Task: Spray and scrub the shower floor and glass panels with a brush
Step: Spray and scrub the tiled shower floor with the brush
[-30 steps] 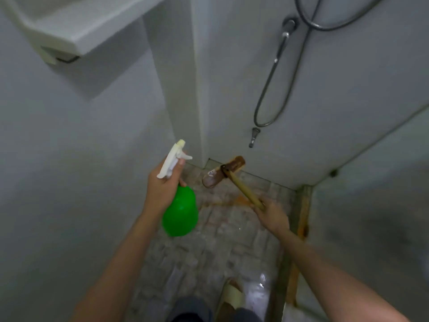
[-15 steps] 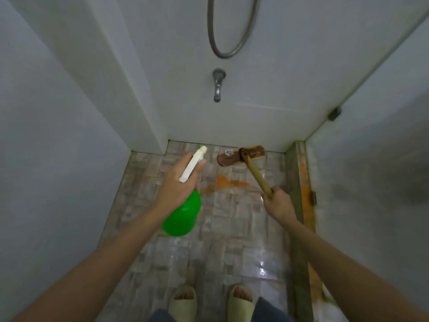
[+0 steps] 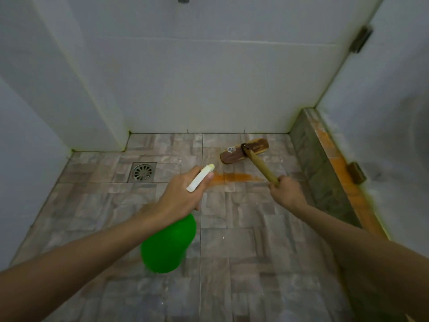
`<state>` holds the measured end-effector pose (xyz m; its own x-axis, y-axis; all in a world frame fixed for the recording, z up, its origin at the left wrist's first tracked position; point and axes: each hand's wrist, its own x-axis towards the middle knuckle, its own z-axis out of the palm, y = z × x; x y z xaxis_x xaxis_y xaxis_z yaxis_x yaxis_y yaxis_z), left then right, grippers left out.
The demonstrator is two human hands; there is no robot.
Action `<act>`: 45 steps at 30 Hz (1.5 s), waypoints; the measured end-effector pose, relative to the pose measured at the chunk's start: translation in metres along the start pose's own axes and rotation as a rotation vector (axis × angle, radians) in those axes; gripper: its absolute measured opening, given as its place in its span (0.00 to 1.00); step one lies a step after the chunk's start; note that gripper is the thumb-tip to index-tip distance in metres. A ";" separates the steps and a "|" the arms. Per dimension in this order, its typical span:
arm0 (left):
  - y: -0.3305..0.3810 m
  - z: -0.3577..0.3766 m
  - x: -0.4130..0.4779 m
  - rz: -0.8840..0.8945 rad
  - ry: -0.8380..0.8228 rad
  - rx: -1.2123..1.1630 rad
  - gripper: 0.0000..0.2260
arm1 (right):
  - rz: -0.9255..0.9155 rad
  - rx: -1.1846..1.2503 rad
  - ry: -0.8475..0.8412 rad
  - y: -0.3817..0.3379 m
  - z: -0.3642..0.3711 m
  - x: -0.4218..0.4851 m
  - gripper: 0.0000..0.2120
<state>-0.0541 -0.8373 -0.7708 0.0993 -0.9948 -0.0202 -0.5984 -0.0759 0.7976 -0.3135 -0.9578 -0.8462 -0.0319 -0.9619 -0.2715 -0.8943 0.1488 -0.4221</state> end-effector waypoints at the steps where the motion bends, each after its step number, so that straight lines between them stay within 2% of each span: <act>1: -0.006 0.007 -0.001 0.005 0.005 0.005 0.14 | -0.003 -0.007 0.010 0.006 0.006 0.004 0.09; 5: -0.019 0.028 -0.007 -0.063 0.000 -0.007 0.20 | 0.030 0.023 0.041 0.019 0.031 0.008 0.12; 8: -0.024 0.040 -0.011 -0.146 0.025 0.006 0.13 | 0.077 0.083 0.036 0.023 0.047 0.003 0.13; 12: -0.033 0.051 -0.018 -0.223 0.075 0.010 0.13 | 0.105 0.069 0.030 0.023 0.053 -0.001 0.12; 16: -0.045 0.062 -0.027 -0.346 0.029 -0.120 0.19 | 0.130 0.085 0.026 0.022 0.050 0.005 0.14; 20: -0.052 0.072 -0.030 -0.372 0.031 -0.105 0.24 | 0.147 0.102 0.022 0.023 0.046 0.012 0.15; 26: -0.058 0.076 -0.029 -0.415 0.031 -0.126 0.26 | 0.129 0.069 -0.001 0.020 0.040 0.014 0.15; 29: -0.059 0.076 -0.027 -0.452 0.040 -0.131 0.27 | 0.061 0.077 -0.018 0.017 0.035 0.014 0.13; 31: -0.059 0.074 -0.025 -0.451 0.052 -0.168 0.26 | -0.012 0.084 -0.057 0.013 0.029 0.013 0.18; 33: -0.058 0.071 -0.023 -0.430 0.065 -0.188 0.24 | -0.093 -0.005 -0.099 0.009 0.019 0.008 0.24; 35: -0.057 0.070 -0.022 -0.409 0.069 -0.182 0.24 | -0.160 -0.153 -0.139 0.001 0.006 0.001 0.26; 37: -0.057 0.068 -0.022 -0.402 0.094 -0.206 0.24 | -0.213 -0.317 -0.170 -0.014 -0.005 -0.006 0.27; 40: -0.061 0.065 -0.020 -0.371 0.131 -0.224 0.21 | -0.176 -0.517 -0.176 -0.039 -0.012 -0.004 0.24; 45: -0.060 0.053 -0.012 -0.380 0.112 -0.132 0.25 | -0.219 -0.477 -0.155 -0.034 0.008 0.017 0.39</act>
<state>-0.0614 -0.8240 -0.8508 0.3838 -0.8835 -0.2685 -0.3960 -0.4201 0.8165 -0.2803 -0.9773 -0.8433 0.2115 -0.9081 -0.3614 -0.9770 -0.2064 -0.0532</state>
